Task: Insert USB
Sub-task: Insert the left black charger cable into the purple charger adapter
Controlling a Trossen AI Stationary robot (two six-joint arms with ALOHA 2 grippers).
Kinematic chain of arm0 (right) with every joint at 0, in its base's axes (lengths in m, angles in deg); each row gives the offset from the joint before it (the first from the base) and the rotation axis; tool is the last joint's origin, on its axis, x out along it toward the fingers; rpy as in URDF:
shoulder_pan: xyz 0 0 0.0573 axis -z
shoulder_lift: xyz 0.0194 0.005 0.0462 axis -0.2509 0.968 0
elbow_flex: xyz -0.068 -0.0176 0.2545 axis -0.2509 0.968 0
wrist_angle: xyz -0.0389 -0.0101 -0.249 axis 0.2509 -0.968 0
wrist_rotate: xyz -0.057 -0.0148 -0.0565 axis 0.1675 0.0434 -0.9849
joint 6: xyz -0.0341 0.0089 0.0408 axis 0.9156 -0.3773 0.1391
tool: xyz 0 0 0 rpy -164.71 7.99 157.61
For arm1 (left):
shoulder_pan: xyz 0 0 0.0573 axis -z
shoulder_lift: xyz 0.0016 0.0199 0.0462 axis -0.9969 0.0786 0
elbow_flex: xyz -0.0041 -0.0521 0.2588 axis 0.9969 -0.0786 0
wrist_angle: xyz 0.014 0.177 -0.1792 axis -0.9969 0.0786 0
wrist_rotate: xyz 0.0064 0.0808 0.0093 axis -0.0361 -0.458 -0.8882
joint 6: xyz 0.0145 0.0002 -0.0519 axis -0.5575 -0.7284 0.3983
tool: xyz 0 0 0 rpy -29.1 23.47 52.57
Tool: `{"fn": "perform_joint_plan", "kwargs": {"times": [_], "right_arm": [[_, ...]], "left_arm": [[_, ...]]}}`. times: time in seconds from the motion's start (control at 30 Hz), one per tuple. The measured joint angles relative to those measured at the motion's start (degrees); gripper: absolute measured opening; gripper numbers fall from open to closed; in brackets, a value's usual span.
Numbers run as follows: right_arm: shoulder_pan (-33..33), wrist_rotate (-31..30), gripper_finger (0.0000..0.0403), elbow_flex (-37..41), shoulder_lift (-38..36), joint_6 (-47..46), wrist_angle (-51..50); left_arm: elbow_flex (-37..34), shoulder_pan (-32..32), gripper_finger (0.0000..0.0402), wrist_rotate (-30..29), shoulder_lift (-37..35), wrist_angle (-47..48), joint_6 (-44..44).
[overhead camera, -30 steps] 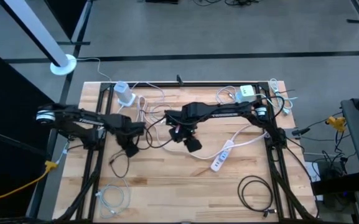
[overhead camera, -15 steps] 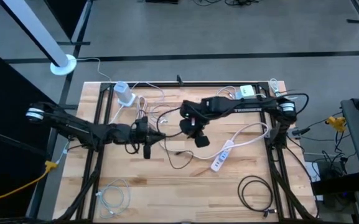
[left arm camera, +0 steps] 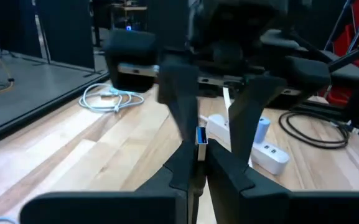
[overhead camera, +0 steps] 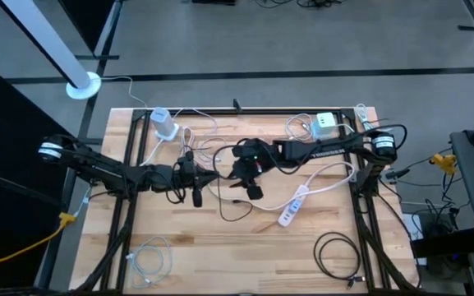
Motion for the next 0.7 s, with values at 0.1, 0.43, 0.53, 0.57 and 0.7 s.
{"fn": "perform_joint_plan", "kwargs": {"times": [0.1,0.43,0.53,0.57,0.7], "right_arm": [[0.03,-0.01,0.0162,0.0,0.64,-1.37,3.78],[0.0,-0.07,0.0146,0.11,3.4,-3.22,12.15],[0.0,-0.16,0.0117,0.11,3.31,-3.96,14.84],[0.0,-0.17,0.0103,0.11,3.31,-4.1,14.91],[0.09,-0.71,0.0022,0.09,3.25,-3.88,13.49]], "left_arm": [[0.0,-0.02,0.0019,-0.01,0.04,-1.01,-0.49],[-0.04,-0.02,0.0019,0.4,0.1,-2.71,-1.46],[-0.04,-0.02,0.0019,0.42,0.29,-2.76,-1.46],[-0.04,-0.02,0.0019,0.44,0.28,-2.88,-1.46],[-0.07,0.0,0.0019,0.77,0.29,-2.97,-2.28]]}}
